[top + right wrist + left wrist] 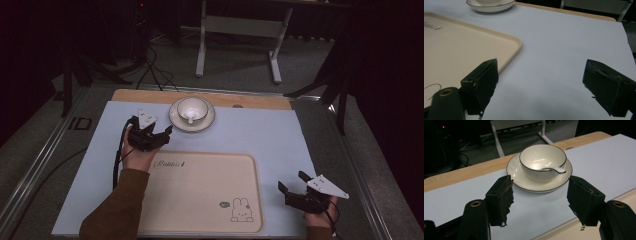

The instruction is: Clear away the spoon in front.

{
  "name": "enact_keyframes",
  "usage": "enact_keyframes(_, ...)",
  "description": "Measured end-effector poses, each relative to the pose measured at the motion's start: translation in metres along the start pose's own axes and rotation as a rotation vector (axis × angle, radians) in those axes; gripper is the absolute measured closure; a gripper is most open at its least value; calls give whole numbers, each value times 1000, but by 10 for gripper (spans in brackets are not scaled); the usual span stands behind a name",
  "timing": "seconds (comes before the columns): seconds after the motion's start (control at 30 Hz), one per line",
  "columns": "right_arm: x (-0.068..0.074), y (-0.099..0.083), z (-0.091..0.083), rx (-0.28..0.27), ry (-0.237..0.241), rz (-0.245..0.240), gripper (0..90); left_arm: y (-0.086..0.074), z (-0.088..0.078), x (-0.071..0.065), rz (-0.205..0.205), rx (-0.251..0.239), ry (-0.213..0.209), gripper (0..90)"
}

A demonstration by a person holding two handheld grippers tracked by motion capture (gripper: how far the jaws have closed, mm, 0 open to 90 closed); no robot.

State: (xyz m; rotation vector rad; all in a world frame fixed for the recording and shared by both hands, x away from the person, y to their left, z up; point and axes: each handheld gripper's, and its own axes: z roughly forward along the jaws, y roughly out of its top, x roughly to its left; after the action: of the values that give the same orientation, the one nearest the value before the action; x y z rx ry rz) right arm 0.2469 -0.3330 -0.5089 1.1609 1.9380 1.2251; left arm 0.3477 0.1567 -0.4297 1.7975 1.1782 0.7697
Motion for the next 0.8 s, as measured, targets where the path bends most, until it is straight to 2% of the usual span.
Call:
enact_keyframes(0.5,-1,0,0,-1,-1,1,130,15,16,-1,-35,-19,-12,370)
enact_keyframes(0.8,-1,0,0,-3,-1,1,130,26,25,0,-38,-27,-11,371)
